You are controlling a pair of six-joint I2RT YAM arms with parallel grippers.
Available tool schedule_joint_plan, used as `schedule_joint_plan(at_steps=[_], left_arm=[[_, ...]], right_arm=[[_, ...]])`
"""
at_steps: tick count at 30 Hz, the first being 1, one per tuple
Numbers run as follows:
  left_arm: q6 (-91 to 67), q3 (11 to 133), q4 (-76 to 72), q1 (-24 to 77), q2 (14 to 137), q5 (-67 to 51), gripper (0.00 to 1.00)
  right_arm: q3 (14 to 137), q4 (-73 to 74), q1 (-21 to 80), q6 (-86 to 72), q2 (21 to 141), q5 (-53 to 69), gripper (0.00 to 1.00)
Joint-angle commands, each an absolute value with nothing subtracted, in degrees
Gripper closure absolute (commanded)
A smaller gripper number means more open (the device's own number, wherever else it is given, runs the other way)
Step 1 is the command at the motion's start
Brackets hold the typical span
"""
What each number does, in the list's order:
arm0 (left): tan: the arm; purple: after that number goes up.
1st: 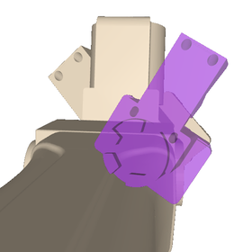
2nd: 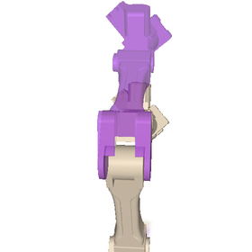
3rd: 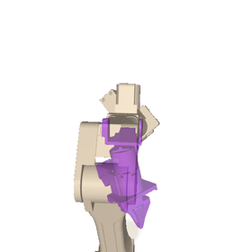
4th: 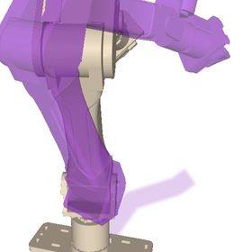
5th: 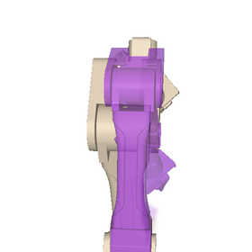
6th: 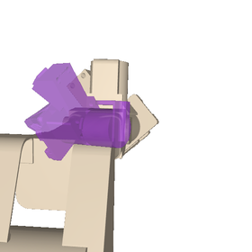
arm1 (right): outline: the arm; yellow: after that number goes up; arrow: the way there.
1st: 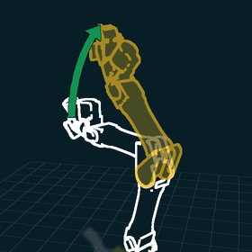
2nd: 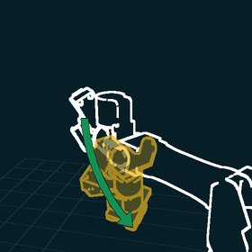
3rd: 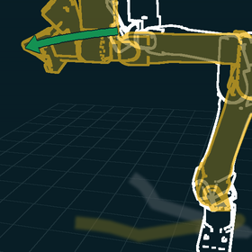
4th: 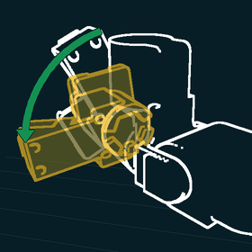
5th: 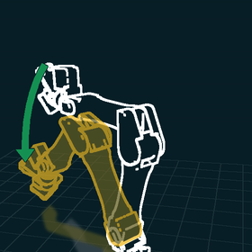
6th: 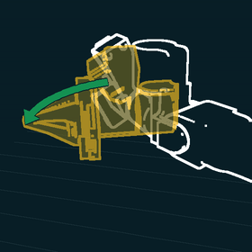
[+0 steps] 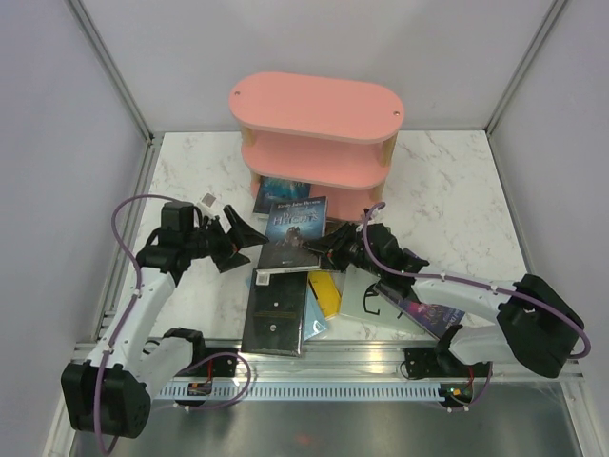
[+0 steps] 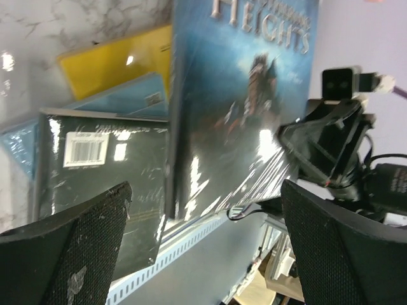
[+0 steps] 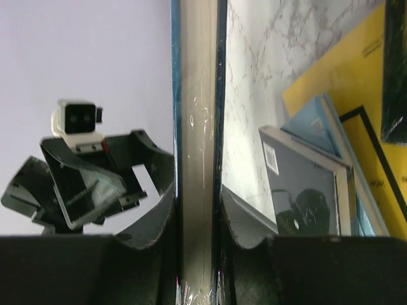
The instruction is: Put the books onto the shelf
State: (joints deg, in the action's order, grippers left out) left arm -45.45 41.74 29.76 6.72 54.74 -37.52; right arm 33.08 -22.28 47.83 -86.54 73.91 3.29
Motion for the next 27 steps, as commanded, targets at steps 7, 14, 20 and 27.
schedule_joint_plan(at_steps=[7,14,20,27], left_arm=[[-40.87,45.96,37.88,6.42,53.17,-33.84,0.00],[-41.92,47.64,39.11,6.42,52.30,-34.45,0.00],[-42.10,48.51,42.36,6.50,49.58,-34.80,0.00],[-40.78,50.27,45.79,6.42,47.37,-33.93,0.00]], right_arm=[[42.70,-40.08,38.94,-87.81,82.34,11.33,1.00],[53.68,-42.36,37.53,-86.04,96.22,14.15,1.00],[58.53,-49.12,36.48,-88.41,108.35,13.19,1.00],[59.50,-53.88,32.61,-89.83,112.94,14.49,1.00]])
